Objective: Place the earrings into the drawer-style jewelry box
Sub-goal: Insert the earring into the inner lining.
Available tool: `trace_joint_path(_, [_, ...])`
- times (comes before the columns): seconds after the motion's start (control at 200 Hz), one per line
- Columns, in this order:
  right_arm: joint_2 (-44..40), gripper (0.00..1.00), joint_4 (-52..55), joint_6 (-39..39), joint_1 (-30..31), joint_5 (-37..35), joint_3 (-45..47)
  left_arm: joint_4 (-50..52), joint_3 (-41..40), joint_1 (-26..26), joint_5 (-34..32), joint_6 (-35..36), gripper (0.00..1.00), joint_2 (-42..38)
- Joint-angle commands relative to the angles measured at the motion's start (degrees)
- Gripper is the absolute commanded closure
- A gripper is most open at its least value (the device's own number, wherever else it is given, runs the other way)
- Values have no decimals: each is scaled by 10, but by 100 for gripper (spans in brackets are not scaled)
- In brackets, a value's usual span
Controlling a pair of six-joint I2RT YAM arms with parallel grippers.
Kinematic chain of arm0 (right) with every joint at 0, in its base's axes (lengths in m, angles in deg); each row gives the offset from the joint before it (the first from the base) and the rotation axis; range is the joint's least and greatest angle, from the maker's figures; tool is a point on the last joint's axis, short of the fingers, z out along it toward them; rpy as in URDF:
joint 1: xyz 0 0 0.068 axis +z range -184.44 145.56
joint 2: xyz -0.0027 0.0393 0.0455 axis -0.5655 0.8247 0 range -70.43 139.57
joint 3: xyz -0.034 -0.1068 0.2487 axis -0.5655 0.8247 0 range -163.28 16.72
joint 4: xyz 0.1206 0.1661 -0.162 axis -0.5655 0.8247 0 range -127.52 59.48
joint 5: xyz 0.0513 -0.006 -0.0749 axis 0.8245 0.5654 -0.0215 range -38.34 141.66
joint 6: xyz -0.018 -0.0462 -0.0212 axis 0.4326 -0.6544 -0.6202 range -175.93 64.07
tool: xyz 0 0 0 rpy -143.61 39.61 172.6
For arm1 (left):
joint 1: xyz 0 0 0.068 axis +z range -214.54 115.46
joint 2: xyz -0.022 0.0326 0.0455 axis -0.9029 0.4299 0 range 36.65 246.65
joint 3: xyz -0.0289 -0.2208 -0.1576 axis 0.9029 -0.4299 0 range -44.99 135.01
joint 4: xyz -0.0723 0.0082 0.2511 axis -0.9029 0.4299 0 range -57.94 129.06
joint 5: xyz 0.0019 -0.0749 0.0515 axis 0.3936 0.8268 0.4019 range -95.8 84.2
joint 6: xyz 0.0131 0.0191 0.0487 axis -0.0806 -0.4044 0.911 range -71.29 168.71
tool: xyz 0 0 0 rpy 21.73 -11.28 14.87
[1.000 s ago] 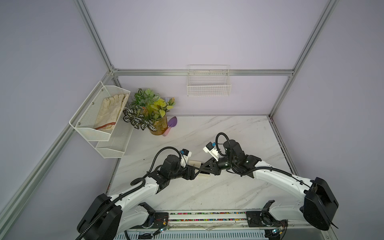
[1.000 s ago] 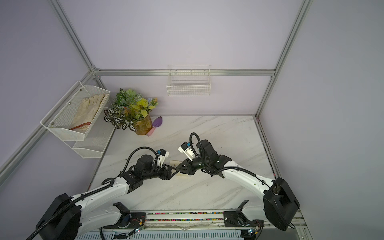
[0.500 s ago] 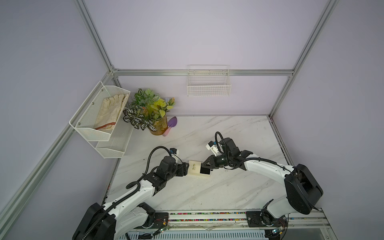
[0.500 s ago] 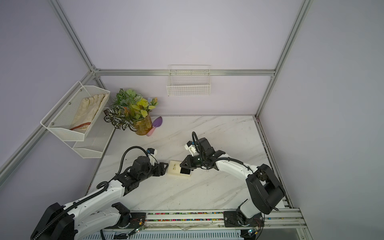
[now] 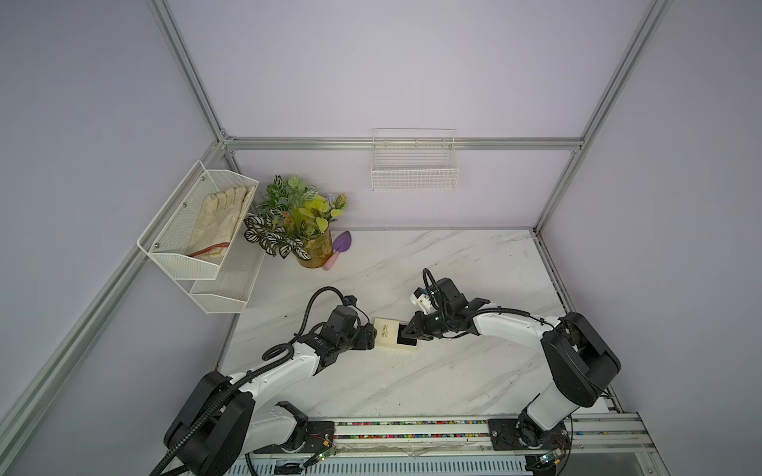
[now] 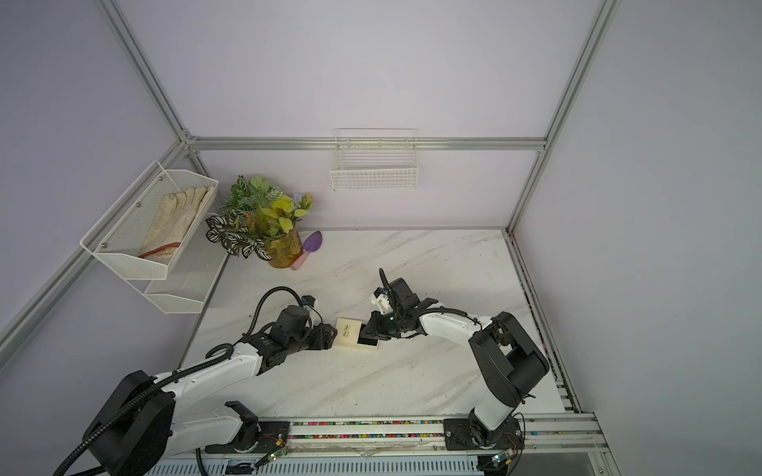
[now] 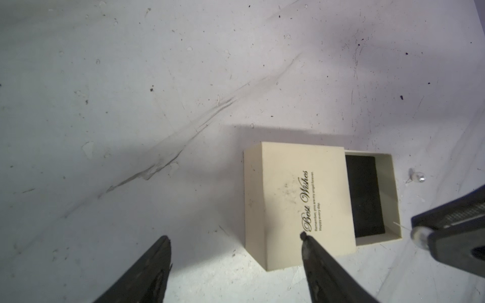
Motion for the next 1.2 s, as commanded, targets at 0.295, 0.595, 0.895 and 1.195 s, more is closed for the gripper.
trace_joint_path(0.295, [26, 100, -30, 49, -25, -6, -12, -30, 57, 10, 12, 19, 22, 62])
trace_joint_path(0.595, [46, 100, -39, 52, -36, -11, -17, -42, 73, 10, 30, 28, 22, 90])
trace_joint_path(0.895, [54, 100, -41, 52, -38, -8, -26, -40, 85, 11, 44, 29, 23, 134])
trace_joint_path(1.195, [54, 100, -37, 53, -39, -18, -23, -29, 89, 10, 49, 31, 24, 157])
